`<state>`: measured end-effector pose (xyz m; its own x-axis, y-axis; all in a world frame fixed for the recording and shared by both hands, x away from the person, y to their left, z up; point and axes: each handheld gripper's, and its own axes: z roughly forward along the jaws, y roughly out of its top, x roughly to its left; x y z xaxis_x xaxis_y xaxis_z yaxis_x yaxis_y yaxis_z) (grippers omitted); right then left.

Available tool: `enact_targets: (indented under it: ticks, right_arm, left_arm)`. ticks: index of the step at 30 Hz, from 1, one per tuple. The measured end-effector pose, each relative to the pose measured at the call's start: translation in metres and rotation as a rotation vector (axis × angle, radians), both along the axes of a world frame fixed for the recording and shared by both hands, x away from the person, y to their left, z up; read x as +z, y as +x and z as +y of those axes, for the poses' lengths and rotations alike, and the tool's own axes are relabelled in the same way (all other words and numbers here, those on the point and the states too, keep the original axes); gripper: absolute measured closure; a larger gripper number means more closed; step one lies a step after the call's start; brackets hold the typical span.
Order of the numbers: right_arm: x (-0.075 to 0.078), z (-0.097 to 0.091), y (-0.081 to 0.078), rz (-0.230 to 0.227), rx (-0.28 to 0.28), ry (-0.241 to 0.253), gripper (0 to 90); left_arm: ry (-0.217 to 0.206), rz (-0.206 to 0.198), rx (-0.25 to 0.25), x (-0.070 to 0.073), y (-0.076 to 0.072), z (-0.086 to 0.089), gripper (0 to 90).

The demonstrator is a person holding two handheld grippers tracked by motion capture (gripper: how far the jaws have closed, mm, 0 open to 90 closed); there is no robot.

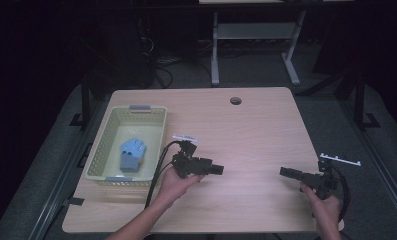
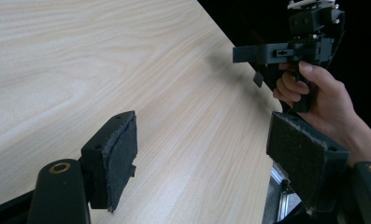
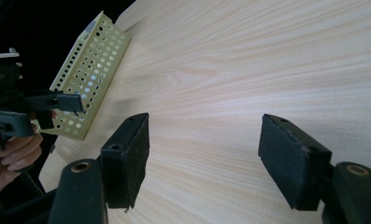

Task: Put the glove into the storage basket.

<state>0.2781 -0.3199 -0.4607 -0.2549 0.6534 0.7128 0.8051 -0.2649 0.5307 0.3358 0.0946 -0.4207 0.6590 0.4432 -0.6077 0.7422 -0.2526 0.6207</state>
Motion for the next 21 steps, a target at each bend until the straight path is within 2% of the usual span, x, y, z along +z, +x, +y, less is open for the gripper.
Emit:
enact_targets:
  ticks: [8,14,21]
  right_arm:
    - [-0.006,0.0,-0.007,-0.002,0.007,0.019,32.4]
    - [-0.007,-0.001,-0.01,-0.001,0.003,0.023,31.6]
    - [-0.008,-0.002,-0.014,-0.011,-0.004,0.026,30.7]
  left_arm:
    - [0.004,-0.001,-0.01,-0.013,-0.008,-0.002,24.6]
    - [-0.007,-0.015,-0.013,-0.022,-0.018,0.0,24.6]
    - [0.004,-0.036,-0.023,-0.032,-0.029,0.003,24.5]
